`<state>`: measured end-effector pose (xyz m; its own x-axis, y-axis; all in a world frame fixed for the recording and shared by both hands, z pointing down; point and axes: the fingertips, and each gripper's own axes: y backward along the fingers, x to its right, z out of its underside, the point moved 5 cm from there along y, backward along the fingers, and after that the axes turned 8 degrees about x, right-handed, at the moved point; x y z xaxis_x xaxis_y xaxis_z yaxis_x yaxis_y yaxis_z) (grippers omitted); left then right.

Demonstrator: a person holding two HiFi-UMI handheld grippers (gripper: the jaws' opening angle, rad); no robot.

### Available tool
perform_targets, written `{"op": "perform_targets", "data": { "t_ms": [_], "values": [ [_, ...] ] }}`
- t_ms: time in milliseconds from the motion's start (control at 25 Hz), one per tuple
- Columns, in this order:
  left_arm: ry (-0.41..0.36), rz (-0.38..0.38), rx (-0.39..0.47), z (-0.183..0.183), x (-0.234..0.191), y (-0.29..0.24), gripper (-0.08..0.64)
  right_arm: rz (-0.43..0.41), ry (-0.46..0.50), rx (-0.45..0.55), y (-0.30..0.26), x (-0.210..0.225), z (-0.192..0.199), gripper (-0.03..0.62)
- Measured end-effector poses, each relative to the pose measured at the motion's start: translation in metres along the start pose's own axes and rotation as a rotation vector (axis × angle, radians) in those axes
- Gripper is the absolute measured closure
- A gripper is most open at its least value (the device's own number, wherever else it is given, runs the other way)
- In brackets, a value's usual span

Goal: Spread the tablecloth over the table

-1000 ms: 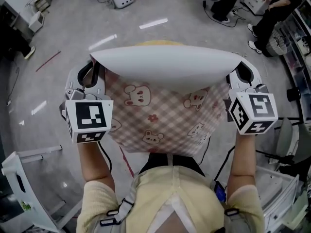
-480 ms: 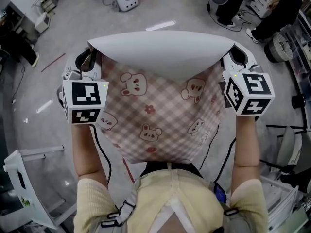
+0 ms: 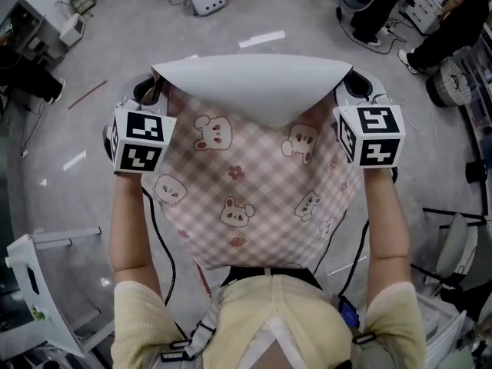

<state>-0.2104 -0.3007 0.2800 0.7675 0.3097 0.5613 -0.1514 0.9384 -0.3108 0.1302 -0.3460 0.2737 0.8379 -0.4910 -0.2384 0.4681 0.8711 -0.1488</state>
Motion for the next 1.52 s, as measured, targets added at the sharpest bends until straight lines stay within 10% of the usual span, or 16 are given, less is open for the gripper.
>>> {"op": "perform_targets", "data": {
  "t_ms": [1000,1520],
  "values": [
    [0.089,0.124,-0.218,0.163,0.04,-0.103,0.543,-0.15,-0.002,-0.157,-0.112,-0.052,0.141,0.577],
    [0.089,0.147,-0.318,0.192,0.058,-0.127,0.532,-0.193,-0.029,-0.243,-0.134,-0.056,0.183,0.569]
  ]
}}
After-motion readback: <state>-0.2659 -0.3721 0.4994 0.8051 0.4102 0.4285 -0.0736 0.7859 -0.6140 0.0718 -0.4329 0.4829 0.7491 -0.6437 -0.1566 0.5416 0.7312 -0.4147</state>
